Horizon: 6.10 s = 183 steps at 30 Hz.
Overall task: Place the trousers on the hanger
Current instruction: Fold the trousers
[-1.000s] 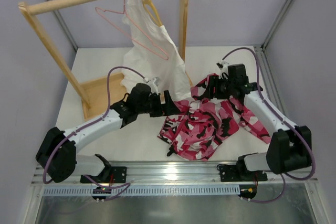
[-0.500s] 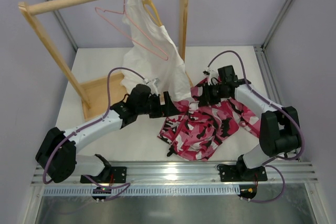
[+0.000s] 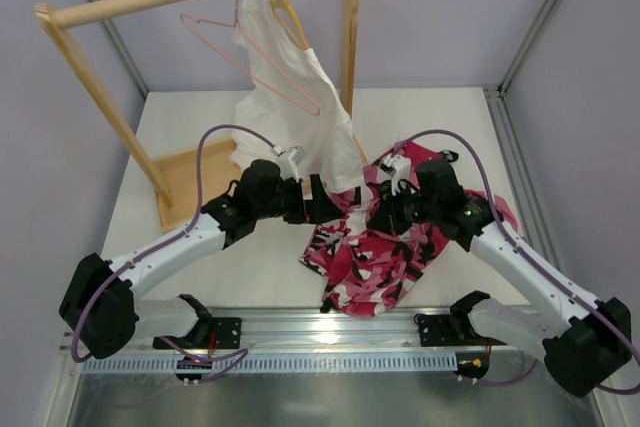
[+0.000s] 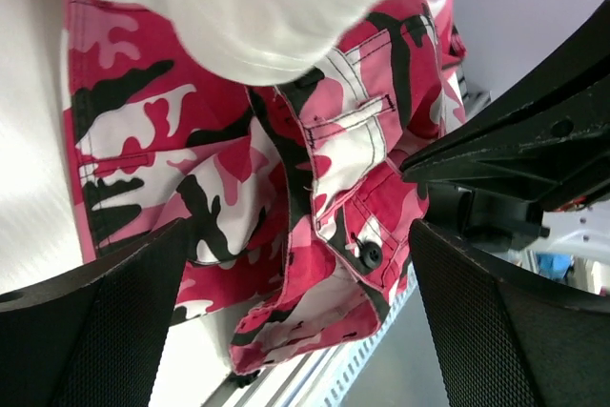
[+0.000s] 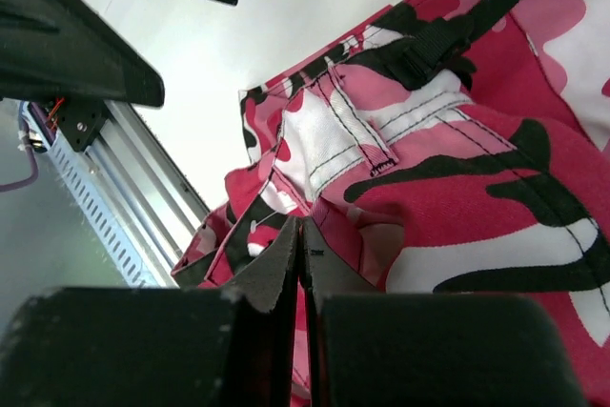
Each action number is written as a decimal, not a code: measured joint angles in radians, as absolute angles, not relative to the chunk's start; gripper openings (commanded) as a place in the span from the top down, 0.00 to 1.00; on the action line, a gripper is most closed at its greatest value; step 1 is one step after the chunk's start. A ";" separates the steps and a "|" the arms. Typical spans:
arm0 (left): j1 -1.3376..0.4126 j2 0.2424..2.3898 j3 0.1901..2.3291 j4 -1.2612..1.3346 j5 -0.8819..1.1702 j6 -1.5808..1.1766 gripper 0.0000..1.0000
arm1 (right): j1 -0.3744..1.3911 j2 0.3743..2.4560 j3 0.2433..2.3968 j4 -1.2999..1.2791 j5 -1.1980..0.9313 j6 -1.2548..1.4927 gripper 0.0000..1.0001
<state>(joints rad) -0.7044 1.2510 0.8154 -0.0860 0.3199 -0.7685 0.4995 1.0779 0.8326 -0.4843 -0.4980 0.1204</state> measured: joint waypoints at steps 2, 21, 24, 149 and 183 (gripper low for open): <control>-0.704 1.245 0.810 -0.070 0.346 -0.742 0.03 | 0.501 0.989 0.775 -0.473 -0.508 0.143 0.96; -0.704 1.430 0.783 0.192 0.561 -0.699 0.03 | 0.550 0.830 0.661 -0.359 -0.577 0.290 0.96; -0.704 1.472 0.783 0.237 0.589 -0.712 0.03 | 0.554 0.808 0.642 -0.353 -0.580 0.301 0.96; -0.719 1.006 1.108 -0.891 -0.363 -0.686 1.00 | 0.114 1.818 1.708 -0.586 0.150 0.428 0.96; -0.719 1.000 1.050 -0.910 -0.395 -0.698 1.00 | 0.068 1.797 1.263 -0.581 0.284 0.350 0.38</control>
